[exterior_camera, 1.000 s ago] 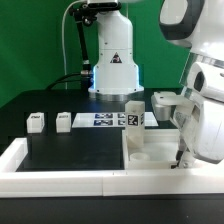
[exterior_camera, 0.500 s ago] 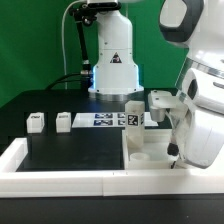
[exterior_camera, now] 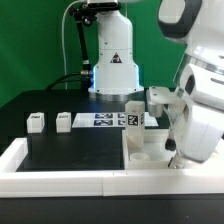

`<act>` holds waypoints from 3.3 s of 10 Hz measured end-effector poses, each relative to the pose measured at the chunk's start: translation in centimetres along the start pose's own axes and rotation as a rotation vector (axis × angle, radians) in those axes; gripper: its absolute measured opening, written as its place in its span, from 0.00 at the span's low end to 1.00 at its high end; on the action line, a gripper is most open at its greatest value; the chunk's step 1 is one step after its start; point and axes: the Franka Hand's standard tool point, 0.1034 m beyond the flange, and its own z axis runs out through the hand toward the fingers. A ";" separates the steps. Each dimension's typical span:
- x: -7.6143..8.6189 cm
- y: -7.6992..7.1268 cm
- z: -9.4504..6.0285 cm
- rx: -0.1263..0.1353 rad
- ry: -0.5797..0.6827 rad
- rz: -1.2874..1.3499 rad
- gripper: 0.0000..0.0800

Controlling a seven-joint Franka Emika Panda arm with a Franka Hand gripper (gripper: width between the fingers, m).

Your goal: Assemble square table

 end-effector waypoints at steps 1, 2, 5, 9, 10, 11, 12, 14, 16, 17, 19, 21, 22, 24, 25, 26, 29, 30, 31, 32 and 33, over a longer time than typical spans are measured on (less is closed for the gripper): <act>-0.9 0.0 -1.5 -0.026 0.021 0.039 0.81; -1.8 -0.3 -2.4 -0.034 0.033 0.075 0.81; -4.1 -2.4 -3.4 0.034 0.010 0.290 0.81; -6.5 -4.5 -3.5 0.157 -0.035 0.533 0.81; -6.6 -4.5 -3.4 0.156 -0.037 0.531 0.81; -6.7 -4.5 -3.4 0.156 -0.037 0.532 0.81; -6.9 -4.4 -3.3 0.157 -0.038 0.536 0.81; -7.6 -4.3 -3.1 0.161 -0.038 0.540 0.81; -9.5 -4.2 -2.5 0.170 -0.040 0.591 0.81; -11.7 -4.5 -2.0 0.174 -0.061 0.737 0.81; -13.9 -5.4 -1.0 0.201 -0.106 0.886 0.81; -16.4 -6.4 0.0 0.247 -0.140 0.945 0.81; -17.2 -6.7 0.4 0.253 -0.143 0.947 0.81; -18.4 -6.7 0.8 0.258 -0.145 0.956 0.81; -19.0 -6.8 1.0 0.261 -0.146 0.961 0.81; -19.7 -6.9 1.2 0.265 -0.147 0.962 0.81; -22.6 -7.9 2.3 0.256 -0.111 1.032 0.81; -24.4 -9.5 3.2 0.272 -0.115 1.145 0.81; -25.4 -11.0 4.2 0.298 -0.135 1.205 0.81; -25.7 -11.8 4.7 0.311 -0.145 1.215 0.81; -26.5 -12.5 5.3 0.327 -0.161 1.231 0.81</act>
Offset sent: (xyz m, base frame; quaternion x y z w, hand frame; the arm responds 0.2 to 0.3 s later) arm -0.0245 -0.0261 0.0329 0.0091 -0.0100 0.1154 0.9932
